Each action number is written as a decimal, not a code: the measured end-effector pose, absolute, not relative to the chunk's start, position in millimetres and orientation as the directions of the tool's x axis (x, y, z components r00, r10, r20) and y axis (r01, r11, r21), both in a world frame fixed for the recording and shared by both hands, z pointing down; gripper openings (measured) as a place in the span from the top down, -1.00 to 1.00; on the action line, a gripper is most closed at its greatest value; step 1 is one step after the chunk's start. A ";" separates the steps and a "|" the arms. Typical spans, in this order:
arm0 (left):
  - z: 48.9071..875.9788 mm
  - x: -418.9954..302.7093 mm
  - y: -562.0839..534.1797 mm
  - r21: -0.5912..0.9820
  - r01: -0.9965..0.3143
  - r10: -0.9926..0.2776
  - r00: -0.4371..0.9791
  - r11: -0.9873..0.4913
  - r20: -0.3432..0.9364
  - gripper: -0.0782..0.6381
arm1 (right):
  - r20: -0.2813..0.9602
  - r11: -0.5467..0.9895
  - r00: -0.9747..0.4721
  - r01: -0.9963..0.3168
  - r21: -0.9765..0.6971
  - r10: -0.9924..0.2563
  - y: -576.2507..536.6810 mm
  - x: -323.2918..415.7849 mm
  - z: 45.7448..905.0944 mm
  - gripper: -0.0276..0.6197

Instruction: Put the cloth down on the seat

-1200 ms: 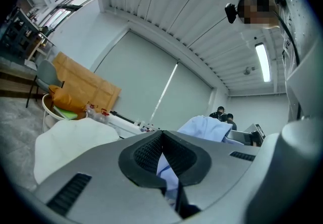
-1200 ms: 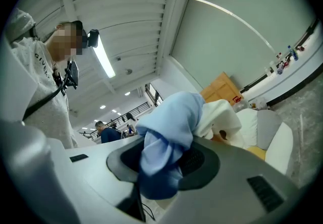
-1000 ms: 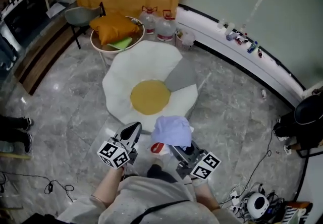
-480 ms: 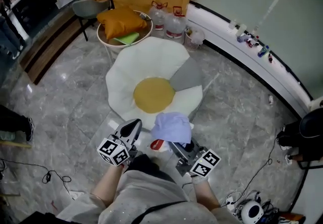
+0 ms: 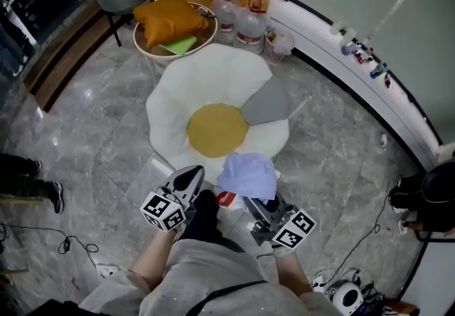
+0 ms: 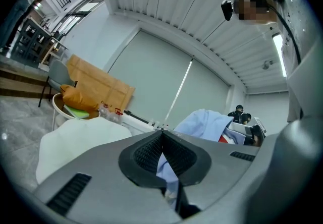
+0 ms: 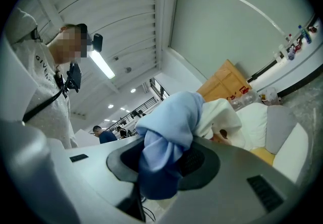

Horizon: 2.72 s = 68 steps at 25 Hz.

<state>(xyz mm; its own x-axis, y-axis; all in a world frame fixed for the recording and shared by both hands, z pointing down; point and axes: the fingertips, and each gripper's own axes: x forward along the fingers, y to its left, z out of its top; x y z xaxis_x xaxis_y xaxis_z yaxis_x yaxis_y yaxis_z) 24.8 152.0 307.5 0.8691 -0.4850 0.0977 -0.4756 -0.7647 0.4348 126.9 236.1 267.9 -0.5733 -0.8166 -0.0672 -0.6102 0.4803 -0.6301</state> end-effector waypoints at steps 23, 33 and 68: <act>333.0 27.0 -40.5 0.468 -0.523 -0.524 0.840 -0.713 0.140 0.74 | -0.060 0.501 -0.629 -0.553 -0.666 -0.775 15.2 138.6 274.0 0.44; 375.6 4.4 -96.7 0.488 -0.561 -0.543 0.817 -0.669 0.194 0.74 | -0.023 0.507 -0.668 -0.542 -0.670 -0.744 -62.1 126.4 304.9 0.44; 593.0 33.3 -210.7 0.556 -0.641 -0.612 0.742 -0.529 0.273 0.74 | 0.104 0.433 -0.734 -0.502 -0.749 -0.671 -208.8 123.6 582.4 0.44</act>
<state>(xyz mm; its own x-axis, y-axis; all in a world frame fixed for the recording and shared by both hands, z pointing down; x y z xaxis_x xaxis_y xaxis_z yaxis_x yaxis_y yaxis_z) 33.3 -210.7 593.0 0.7425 -0.6117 0.2731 -0.6406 -0.5292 0.5563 123.6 -208.8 582.4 -0.7342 -0.6709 0.1043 -0.5021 0.4332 -0.7485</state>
